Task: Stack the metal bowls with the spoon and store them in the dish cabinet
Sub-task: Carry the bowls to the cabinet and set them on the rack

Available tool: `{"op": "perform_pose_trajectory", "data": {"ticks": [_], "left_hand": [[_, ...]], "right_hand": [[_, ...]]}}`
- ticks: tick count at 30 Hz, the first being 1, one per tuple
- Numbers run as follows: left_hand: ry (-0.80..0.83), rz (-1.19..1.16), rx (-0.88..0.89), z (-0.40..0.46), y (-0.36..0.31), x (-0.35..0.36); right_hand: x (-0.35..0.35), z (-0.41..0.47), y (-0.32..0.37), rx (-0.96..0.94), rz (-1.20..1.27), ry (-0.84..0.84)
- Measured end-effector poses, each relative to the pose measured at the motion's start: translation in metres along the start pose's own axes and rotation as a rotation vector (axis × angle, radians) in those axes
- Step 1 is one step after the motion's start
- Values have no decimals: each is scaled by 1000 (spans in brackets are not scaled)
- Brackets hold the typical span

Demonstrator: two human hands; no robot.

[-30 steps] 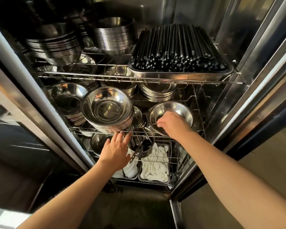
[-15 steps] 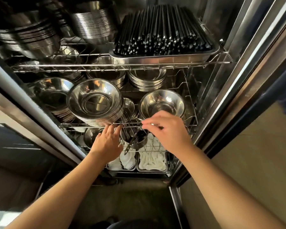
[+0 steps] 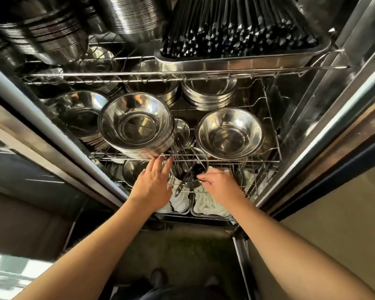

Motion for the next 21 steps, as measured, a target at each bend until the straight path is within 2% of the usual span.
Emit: {"op": "perform_pose_trajectory", "data": {"ticks": [5, 11, 21], "left_hand": [[-13, -7, -19, -1, -1, 2], [-35, -13, -13, 0, 1, 5], [-38, -1, -10, 0, 1, 9]], "right_hand": [[12, 14, -8, -1, -2, -33], [-3, 23, 12, -125, 67, -182], [42, 34, -20, -90, -85, 12]]}}
Point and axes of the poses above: each hand's wrist, its own z-axis towards the middle knuckle, its own x-axis out of the palm, y = z × x, the point moved 9 cm from there along z, towards the middle knuckle, and after that the axes turned 10 degrees about x, right-handed, at the moved point
